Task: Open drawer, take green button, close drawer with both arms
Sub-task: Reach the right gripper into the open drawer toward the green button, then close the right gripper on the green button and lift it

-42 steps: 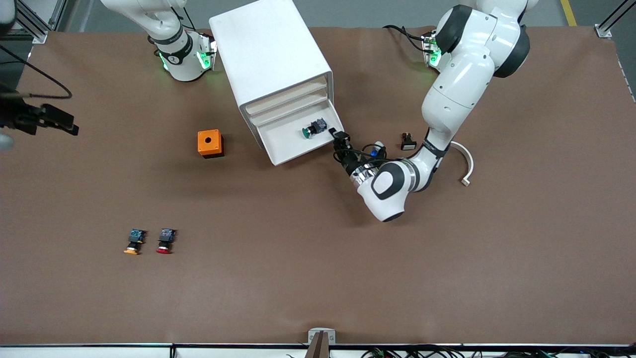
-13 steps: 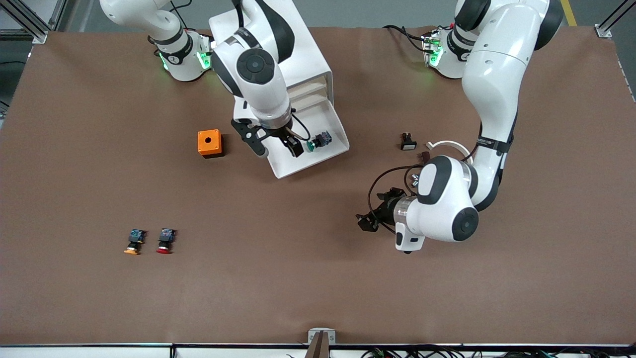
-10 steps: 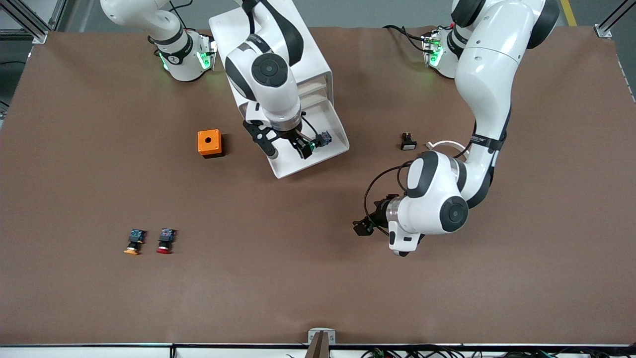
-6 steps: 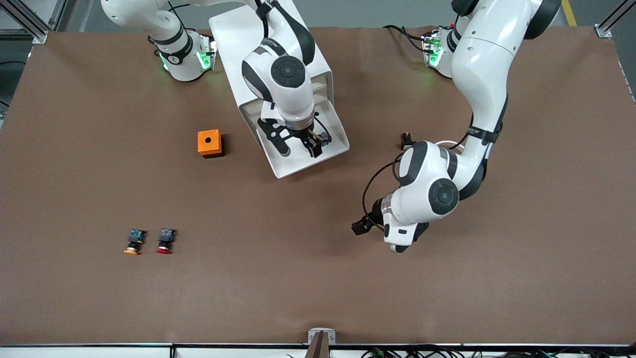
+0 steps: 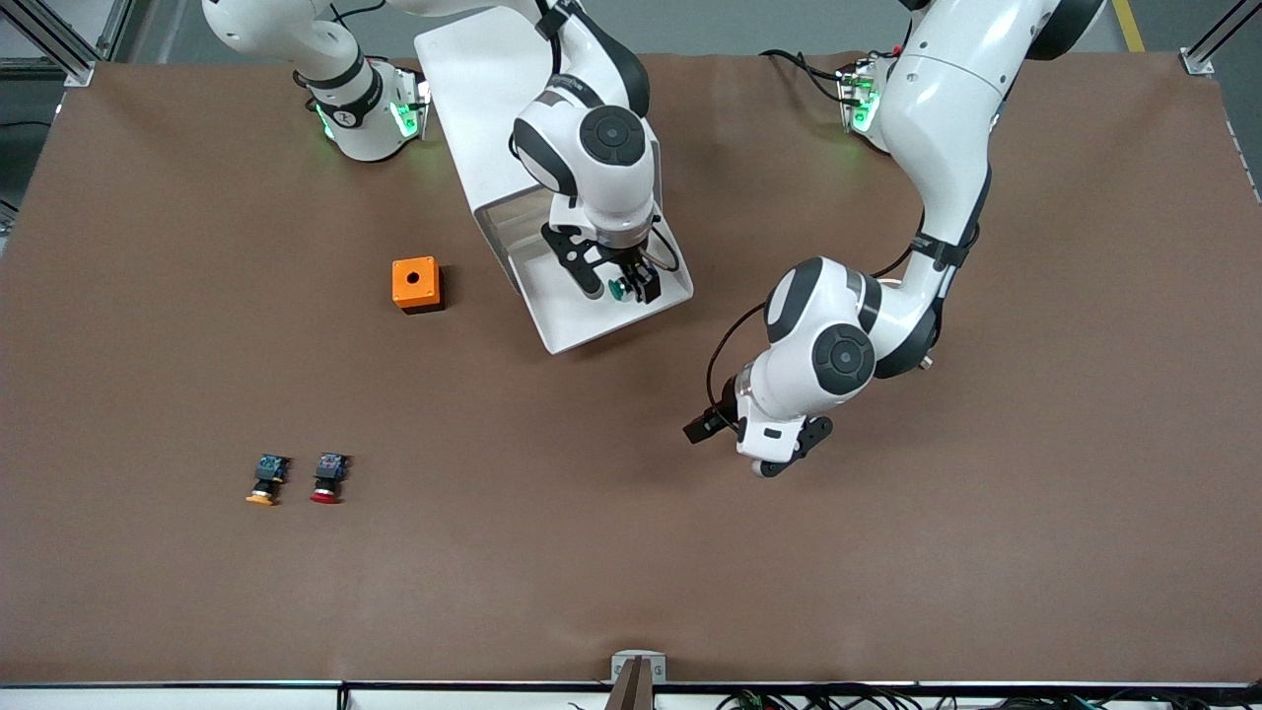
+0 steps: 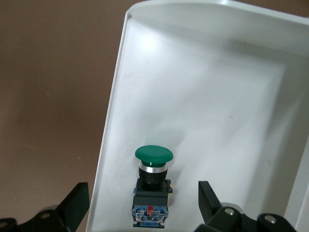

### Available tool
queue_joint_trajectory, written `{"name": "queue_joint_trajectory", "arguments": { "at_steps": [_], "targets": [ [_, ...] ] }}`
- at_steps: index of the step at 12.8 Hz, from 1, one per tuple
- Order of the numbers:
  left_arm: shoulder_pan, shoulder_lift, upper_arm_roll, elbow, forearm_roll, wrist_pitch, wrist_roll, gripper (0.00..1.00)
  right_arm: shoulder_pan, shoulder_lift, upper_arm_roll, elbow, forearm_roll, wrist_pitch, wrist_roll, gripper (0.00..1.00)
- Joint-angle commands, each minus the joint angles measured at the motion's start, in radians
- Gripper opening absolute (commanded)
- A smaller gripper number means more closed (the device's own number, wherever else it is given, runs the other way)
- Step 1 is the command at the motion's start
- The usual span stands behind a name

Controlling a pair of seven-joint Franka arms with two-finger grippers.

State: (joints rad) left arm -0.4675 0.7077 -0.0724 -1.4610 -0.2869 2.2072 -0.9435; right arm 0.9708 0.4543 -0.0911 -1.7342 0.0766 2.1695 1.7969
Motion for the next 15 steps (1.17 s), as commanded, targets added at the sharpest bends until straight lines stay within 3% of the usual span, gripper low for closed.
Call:
{"name": "queue_joint_trajectory", "arguments": {
  "at_steps": [1, 6, 9, 11, 14, 15],
  "targets": [
    [-0.011, -0.03, 0.005, -0.045, 0.035, 0.019, -0.017, 1.0, 0.028, 0.036, -0.013, 0.018, -0.02, 0.033, 0.054, 1.0],
    [-0.022, -0.028, 0.005, -0.052, 0.037, 0.019, -0.017, 1.0, 0.045, 0.072, -0.012, 0.019, -0.026, 0.058, 0.07, 0.99],
    [-0.023, -0.03, 0.005, -0.061, 0.037, 0.019, -0.017, 1.0, 0.049, 0.09, -0.012, 0.019, -0.025, 0.058, 0.07, 0.9],
    [-0.023, -0.03, 0.005, -0.064, 0.044, 0.019, -0.017, 1.0, 0.054, 0.092, -0.012, 0.019, -0.021, 0.059, 0.067, 0.71],
    [-0.023, -0.033, 0.005, -0.065, 0.048, 0.019, -0.017, 1.0, 0.055, 0.092, -0.01, 0.027, -0.011, 0.059, 0.064, 0.09],
    [-0.023, -0.034, 0.005, -0.065, 0.057, 0.019, -0.017, 1.0, 0.054, 0.092, -0.01, 0.031, -0.008, 0.056, 0.064, 0.0]
  ]
}}
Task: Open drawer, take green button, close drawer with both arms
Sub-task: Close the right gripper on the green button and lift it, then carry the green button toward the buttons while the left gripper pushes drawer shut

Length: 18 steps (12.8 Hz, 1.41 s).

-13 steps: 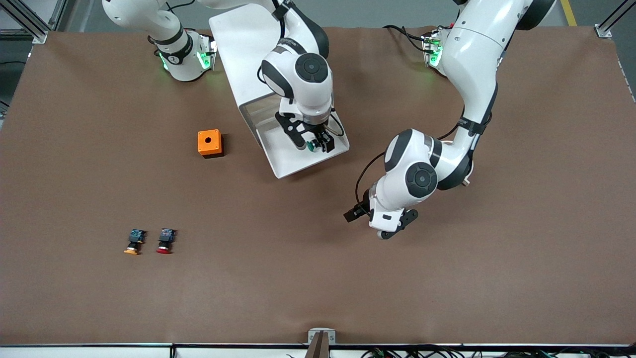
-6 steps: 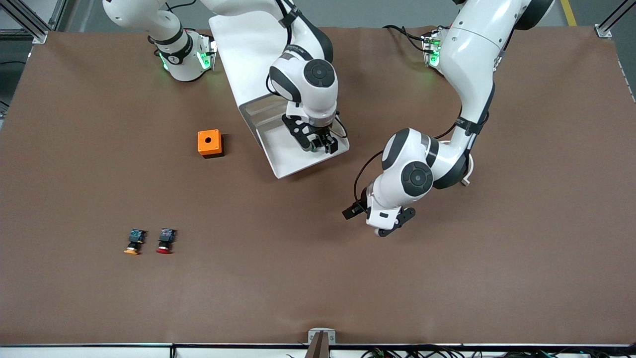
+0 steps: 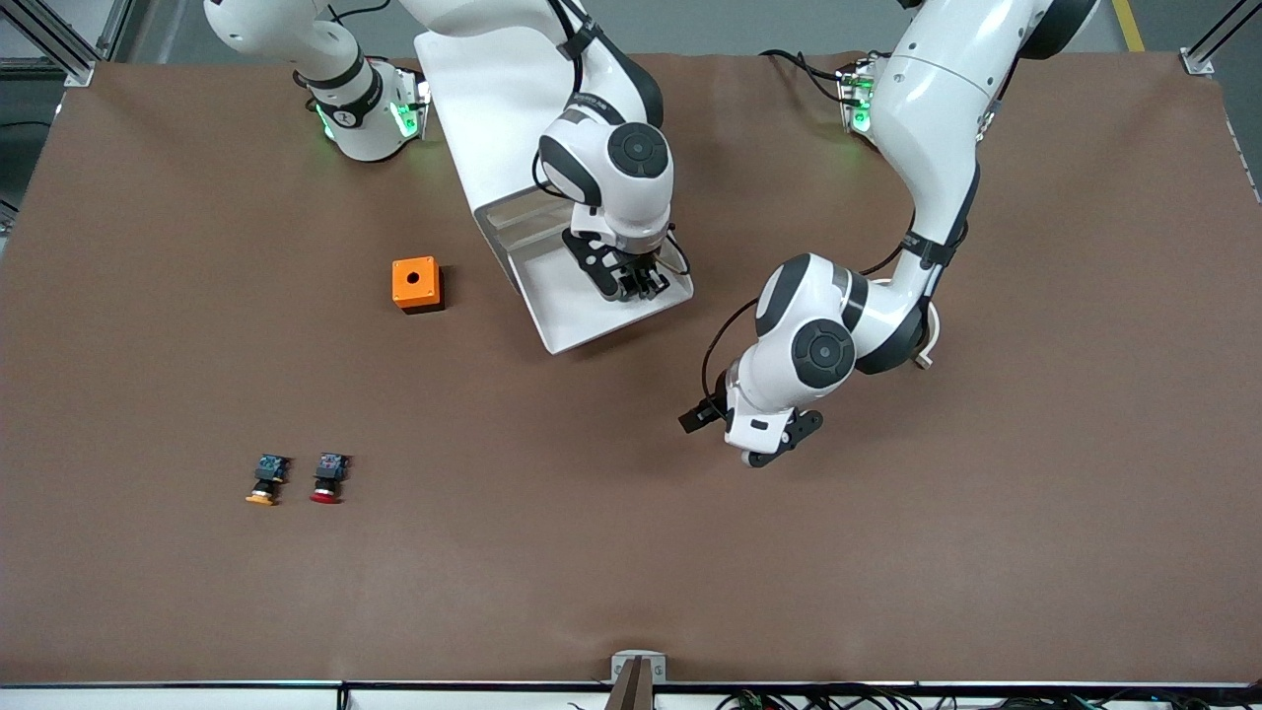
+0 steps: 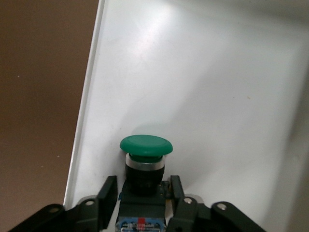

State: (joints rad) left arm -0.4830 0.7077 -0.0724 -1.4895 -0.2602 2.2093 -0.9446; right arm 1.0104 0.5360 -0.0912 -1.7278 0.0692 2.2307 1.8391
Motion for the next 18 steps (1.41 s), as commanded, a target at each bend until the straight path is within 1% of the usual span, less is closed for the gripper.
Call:
{"name": "queue_joint_trajectory", "arguments": {
  "at_steps": [1, 3, 5, 6, 8, 9, 10, 11, 14, 15, 18],
  "targets": [
    [-0.008, -0.036, 0.005, -0.043, 0.041, 0.017, -0.017, 1.0, 0.008, 0.01, -0.01, 0.033, 0.0, -0.009, 0.017, 0.0],
    [-0.014, -0.037, 0.005, -0.049, 0.044, 0.017, -0.017, 1.0, -0.015, 0.009, -0.01, 0.06, 0.0, -0.025, 0.006, 0.0],
    [-0.02, -0.036, 0.006, -0.049, 0.044, 0.017, -0.017, 1.0, -0.055, 0.004, -0.009, 0.111, 0.006, -0.106, -0.084, 0.0],
    [-0.022, -0.036, 0.006, -0.049, 0.044, 0.015, -0.017, 1.0, -0.088, -0.001, -0.01, 0.14, 0.027, -0.146, -0.157, 0.0],
    [-0.038, -0.036, 0.008, -0.057, 0.044, 0.013, -0.025, 1.0, -0.148, -0.02, -0.015, 0.142, 0.034, -0.175, -0.359, 0.0],
    [-0.048, -0.036, 0.01, -0.058, 0.056, 0.009, -0.046, 1.0, -0.183, -0.027, -0.015, 0.14, 0.034, -0.19, -0.473, 0.0],
    [-0.057, -0.036, 0.005, -0.058, 0.1, 0.007, -0.075, 1.0, -0.226, -0.027, -0.016, 0.137, 0.032, -0.204, -0.589, 0.0],
    [-0.063, -0.036, 0.003, -0.06, 0.125, 0.007, -0.113, 1.0, -0.269, -0.024, -0.018, 0.136, 0.026, -0.2, -0.686, 0.0],
    [-0.117, -0.036, 0.005, -0.066, 0.127, -0.016, -0.158, 1.0, -0.425, -0.019, -0.016, 0.126, 0.024, -0.181, -1.0, 0.0],
    [-0.14, -0.036, 0.005, -0.064, 0.127, -0.022, -0.178, 1.0, -0.465, -0.018, -0.016, 0.117, 0.024, -0.168, -1.07, 0.0],
    [-0.198, -0.036, 0.005, -0.064, 0.127, -0.026, -0.23, 1.0, -0.587, 0.008, -0.016, 0.083, 0.024, -0.073, -1.295, 0.0]
  ]
}}
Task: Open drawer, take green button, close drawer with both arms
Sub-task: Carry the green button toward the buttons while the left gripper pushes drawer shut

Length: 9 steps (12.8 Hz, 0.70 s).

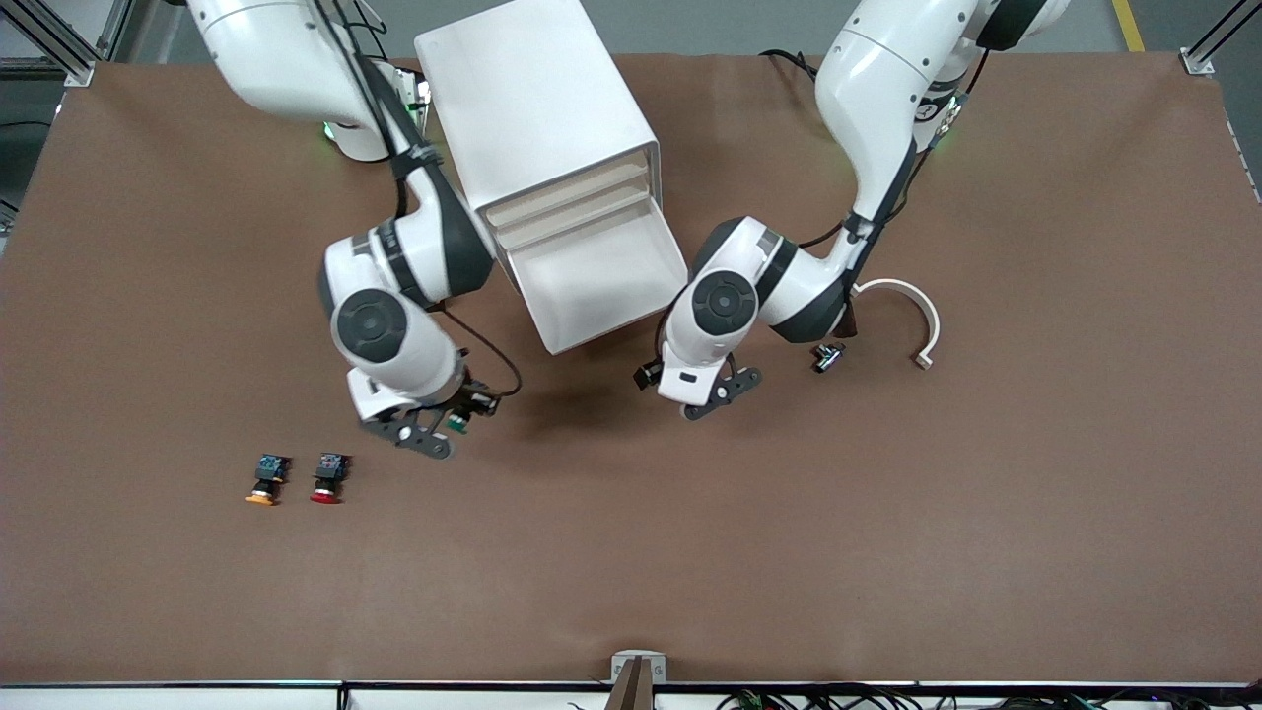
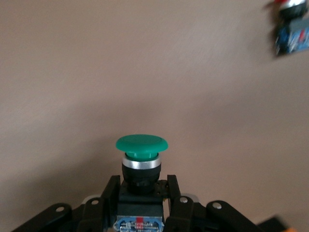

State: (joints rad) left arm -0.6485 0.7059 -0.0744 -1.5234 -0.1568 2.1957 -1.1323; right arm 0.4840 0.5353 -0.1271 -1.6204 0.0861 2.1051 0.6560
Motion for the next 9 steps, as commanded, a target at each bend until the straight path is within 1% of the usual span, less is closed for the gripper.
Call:
{"name": "queue_joint_trajectory", "arguments": {
  "at_steps": [1, 3, 6, 9],
  "targets": [
    [-0.051, -0.034, 0.007, -0.031, 0.025, -0.014, -0.059, 1.0, -0.092, 0.035, 0.02, -0.024, 0.008, 0.076, -0.166, 0.0],
    [-0.091, -0.032, 0.005, -0.031, 0.025, -0.014, -0.096, 1.0, -0.146, 0.083, 0.02, -0.024, 0.008, 0.137, -0.274, 0.0],
    [-0.152, -0.025, 0.002, -0.031, 0.022, -0.014, -0.148, 1.0, -0.174, 0.121, 0.02, -0.021, 0.008, 0.193, -0.341, 0.0],
    [-0.164, -0.023, -0.037, -0.031, 0.013, -0.014, -0.201, 1.0, -0.191, 0.16, 0.02, -0.019, 0.006, 0.243, -0.4, 0.0]
  ]
}}
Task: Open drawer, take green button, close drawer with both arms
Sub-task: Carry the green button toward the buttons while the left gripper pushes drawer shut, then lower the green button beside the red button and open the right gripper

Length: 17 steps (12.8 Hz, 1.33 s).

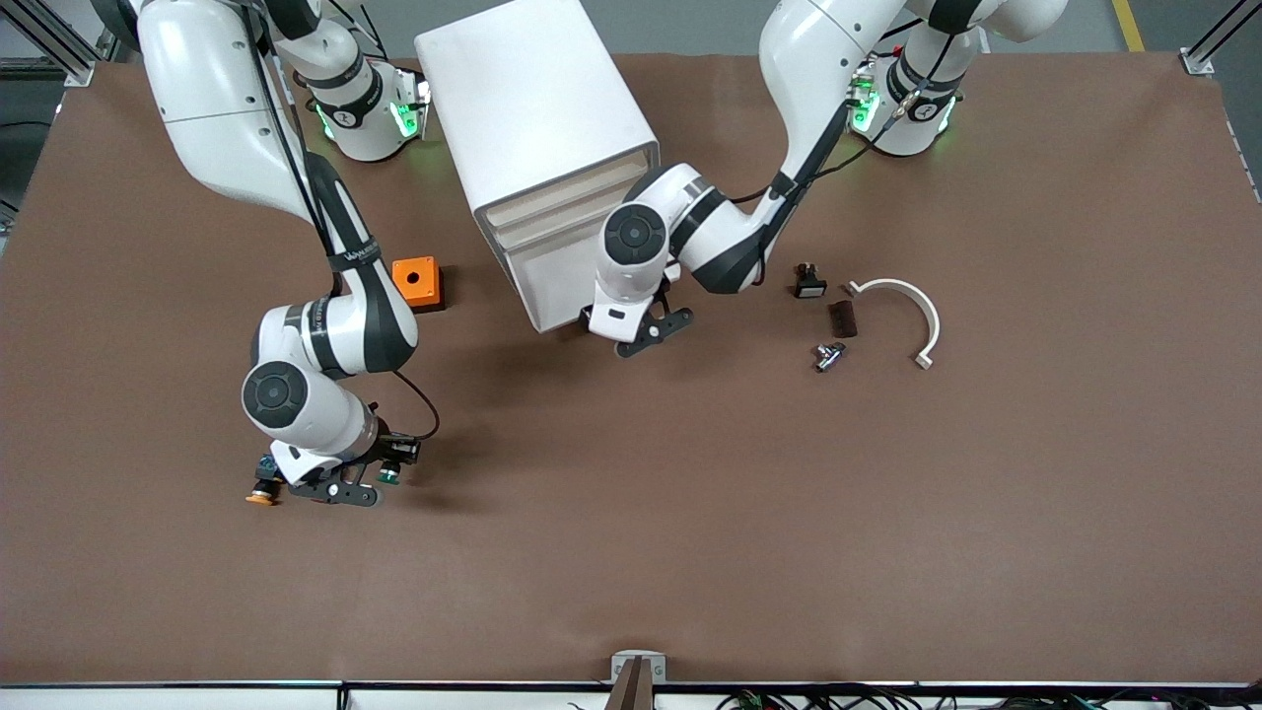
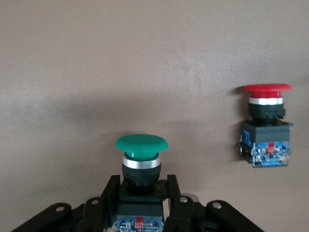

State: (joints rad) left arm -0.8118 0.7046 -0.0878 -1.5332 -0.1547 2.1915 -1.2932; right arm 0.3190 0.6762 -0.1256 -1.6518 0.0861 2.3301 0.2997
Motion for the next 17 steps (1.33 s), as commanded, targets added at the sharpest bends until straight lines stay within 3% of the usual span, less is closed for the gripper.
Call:
{"name": "queue_joint_trajectory", "arguments": {
  "at_steps": [1, 12, 17],
  "targets": [
    [-0.001, -0.022, -0.036, -0.021, 0.008, -0.01, -0.056, 1.0, -0.026, 0.025, 0.017, 0.013, 0.004, 0.021, -0.05, 0.0],
    [0.005, -0.002, -0.085, -0.028, -0.23, -0.01, -0.081, 1.0, -0.055, 0.092, 0.017, 0.055, -0.002, 0.043, -0.105, 0.0],
    [0.008, 0.009, -0.09, -0.028, -0.281, -0.01, -0.078, 1.0, -0.055, 0.126, 0.017, 0.099, -0.002, 0.043, -0.131, 0.01]
  ]
}}
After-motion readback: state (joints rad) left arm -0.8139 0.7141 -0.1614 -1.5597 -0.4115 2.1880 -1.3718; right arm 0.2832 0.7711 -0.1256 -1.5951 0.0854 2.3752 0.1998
